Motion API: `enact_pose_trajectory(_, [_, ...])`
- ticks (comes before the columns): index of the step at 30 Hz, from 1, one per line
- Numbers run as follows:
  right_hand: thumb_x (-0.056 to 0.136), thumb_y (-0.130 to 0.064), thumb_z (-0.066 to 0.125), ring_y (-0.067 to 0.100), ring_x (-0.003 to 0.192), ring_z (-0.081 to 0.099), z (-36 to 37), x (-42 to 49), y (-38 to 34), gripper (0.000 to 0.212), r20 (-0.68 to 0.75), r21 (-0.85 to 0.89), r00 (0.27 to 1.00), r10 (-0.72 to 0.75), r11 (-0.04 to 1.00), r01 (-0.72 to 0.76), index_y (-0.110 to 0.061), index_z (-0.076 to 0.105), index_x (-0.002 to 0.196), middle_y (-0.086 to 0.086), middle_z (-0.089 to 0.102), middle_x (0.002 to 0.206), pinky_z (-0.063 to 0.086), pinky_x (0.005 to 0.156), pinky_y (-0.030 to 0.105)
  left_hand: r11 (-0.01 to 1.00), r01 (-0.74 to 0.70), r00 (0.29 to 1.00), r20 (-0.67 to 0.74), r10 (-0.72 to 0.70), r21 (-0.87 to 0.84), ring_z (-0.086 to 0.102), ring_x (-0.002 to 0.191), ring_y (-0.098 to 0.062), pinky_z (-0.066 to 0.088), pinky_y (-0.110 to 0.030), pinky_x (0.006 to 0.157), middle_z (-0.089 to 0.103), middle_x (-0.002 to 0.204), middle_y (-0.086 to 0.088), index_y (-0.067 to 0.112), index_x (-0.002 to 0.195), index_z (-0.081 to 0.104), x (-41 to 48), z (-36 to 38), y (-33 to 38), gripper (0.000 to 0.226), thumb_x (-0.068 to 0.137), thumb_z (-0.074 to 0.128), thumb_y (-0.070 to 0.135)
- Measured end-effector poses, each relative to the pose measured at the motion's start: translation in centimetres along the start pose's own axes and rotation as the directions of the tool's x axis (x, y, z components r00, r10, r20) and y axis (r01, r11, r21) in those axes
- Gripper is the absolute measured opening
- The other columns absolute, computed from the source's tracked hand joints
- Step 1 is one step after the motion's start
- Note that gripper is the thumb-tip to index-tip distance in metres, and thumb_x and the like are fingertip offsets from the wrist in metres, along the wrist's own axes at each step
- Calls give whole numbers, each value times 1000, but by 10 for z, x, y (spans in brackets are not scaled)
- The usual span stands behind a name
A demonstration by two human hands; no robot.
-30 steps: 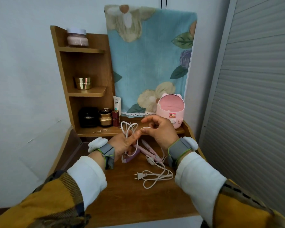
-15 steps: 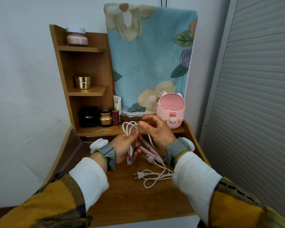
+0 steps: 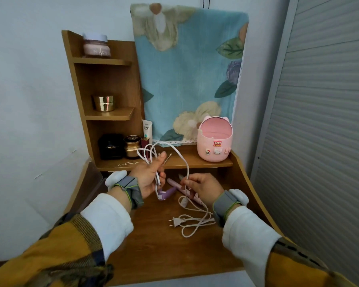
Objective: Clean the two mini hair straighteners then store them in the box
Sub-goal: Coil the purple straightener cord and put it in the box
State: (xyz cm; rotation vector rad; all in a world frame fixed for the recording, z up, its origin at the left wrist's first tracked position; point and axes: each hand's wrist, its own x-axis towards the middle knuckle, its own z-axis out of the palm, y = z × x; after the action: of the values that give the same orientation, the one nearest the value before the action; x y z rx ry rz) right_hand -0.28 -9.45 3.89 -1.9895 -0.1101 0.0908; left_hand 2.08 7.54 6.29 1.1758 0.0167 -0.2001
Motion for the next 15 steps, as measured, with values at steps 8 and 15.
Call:
enact_pose_trajectory(8, [99,-38,39,27,103,55,13,13,-14,31,115,-824,951,-286,507,252,-31,52,126,5,54,112,41,78,33,999,-39,999,25,39,1,40,36,-2,33,-12,35,44,45,9,14,92,60,-3,5,2,27,72,69,29])
enact_pose_trajectory(15, [93,-29,52,26,106,51,3,8,-21,35,293,-874,897,-332,289,392,-41,53,127,2,50,116,33,74,29,982,-172,981,-78,178,79,42,37,-2,30,-12,35,57,53,7,13,79,63,1,3,4,19,93,55,24])
